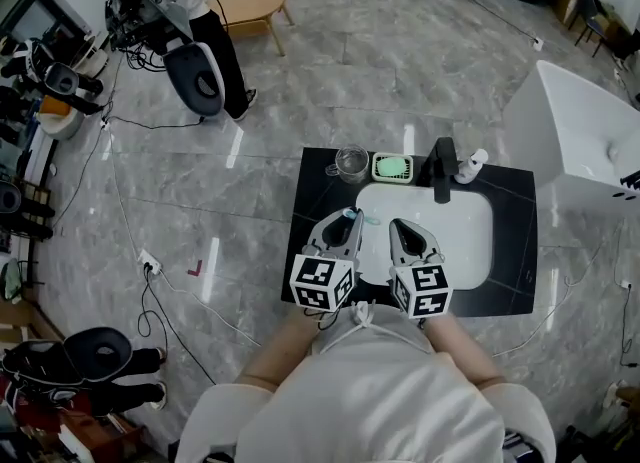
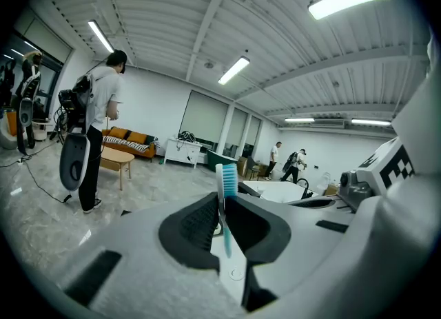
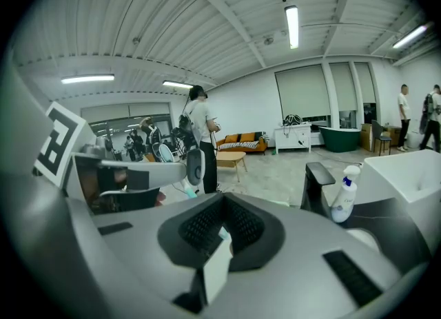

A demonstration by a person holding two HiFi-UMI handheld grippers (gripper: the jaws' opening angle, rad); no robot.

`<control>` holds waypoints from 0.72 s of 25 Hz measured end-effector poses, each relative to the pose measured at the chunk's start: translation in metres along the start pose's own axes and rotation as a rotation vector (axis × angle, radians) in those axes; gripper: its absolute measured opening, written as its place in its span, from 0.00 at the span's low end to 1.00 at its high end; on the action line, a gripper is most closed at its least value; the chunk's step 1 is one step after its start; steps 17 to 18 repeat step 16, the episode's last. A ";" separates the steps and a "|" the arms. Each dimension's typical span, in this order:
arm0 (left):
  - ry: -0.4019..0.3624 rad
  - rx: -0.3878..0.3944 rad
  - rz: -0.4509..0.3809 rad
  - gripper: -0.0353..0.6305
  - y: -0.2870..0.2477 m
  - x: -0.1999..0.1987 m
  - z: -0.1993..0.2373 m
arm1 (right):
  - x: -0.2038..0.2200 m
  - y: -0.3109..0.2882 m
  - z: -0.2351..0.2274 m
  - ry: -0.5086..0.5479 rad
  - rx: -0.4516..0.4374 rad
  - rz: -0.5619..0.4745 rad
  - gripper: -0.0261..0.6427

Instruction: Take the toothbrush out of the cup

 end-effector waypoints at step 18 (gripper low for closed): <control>-0.003 0.005 0.003 0.12 -0.010 -0.002 0.006 | -0.002 -0.009 -0.001 0.024 -0.010 0.011 0.08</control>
Point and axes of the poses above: the fingertips, and each gripper's own axes: y backward along the fingers, z to its left, x out of its underside, the point moved 10 cm from there along y, backward along the fingers, and after that the axes turned 6 degrees about -z, right-handed, at the moved point
